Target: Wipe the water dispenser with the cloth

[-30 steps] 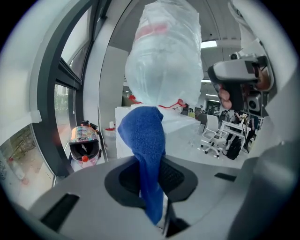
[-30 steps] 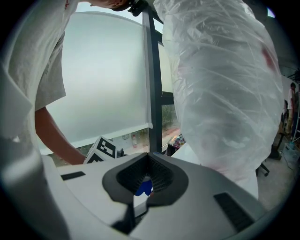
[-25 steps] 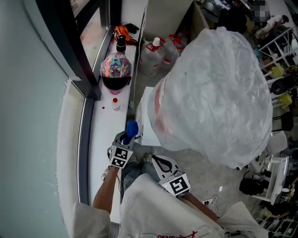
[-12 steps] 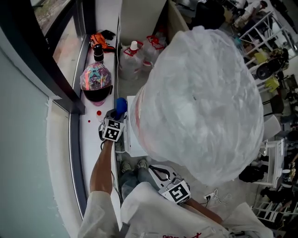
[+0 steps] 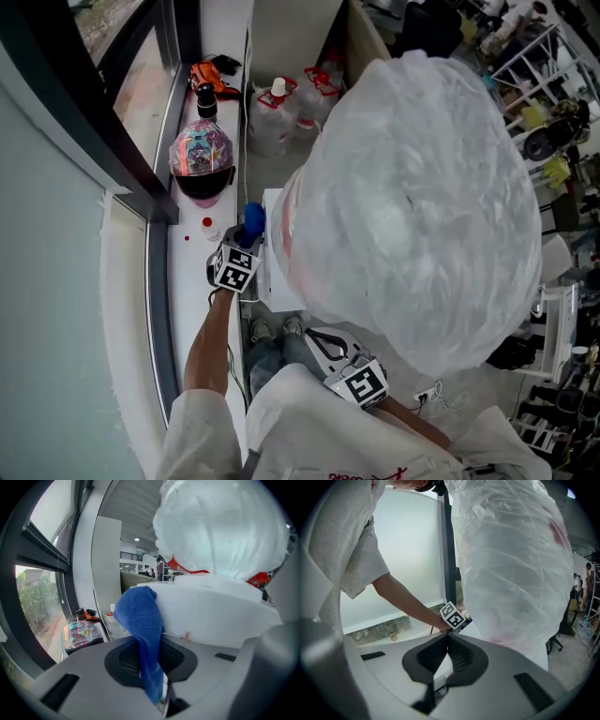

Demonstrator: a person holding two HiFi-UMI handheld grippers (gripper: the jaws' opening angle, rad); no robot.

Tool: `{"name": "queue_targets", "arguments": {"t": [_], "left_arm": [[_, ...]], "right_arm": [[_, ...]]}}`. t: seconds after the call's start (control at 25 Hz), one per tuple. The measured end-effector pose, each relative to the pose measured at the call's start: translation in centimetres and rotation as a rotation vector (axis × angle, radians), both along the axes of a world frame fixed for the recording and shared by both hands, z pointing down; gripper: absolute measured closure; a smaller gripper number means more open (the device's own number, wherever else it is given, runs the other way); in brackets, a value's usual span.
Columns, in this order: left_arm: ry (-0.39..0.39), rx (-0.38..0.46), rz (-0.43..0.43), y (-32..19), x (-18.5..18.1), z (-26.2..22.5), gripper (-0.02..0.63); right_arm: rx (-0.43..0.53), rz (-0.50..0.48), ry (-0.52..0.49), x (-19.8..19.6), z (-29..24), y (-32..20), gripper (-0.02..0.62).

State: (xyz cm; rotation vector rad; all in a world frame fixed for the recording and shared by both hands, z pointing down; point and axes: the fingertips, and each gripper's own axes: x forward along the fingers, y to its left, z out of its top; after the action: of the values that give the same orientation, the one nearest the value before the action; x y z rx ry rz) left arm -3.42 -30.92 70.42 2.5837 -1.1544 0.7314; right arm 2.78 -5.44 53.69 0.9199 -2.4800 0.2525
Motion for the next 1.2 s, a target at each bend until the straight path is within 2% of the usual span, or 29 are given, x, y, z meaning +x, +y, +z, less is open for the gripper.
{"name": "queue_targets", "arguments": {"t": [0.24,0.52,0.76,1.0,1.2], "left_arm": [[0.001,-0.034,0.044,6.8,0.0,0.9,0.543],[0.046,-0.071,0.073,15.0,0.4,1.5,0.543],[0.06,-0.086,0.089,20.4,0.7,1.6,0.543],[0.123,-0.099,-0.001,23.1,0.3,0.9,0.543],[0.181,-0.046,-0.119,24.1,-1.6,-2.6,0.543]], "right_arm": [[0.022,-0.014,-0.006,-0.4,-0.7,0.5,0.581],[0.031,0.005,-0.05,-0.3,-0.8,0.7,0.58],[0.069,-0.025,-0.033,-0.9,-1.7,0.7,0.581],[0.063,-0.008,-0.066,-1.2,-1.4,1.2,0.58],[0.072,0.018,-0.078,-1.1,-1.7,1.2,0.58]]}}
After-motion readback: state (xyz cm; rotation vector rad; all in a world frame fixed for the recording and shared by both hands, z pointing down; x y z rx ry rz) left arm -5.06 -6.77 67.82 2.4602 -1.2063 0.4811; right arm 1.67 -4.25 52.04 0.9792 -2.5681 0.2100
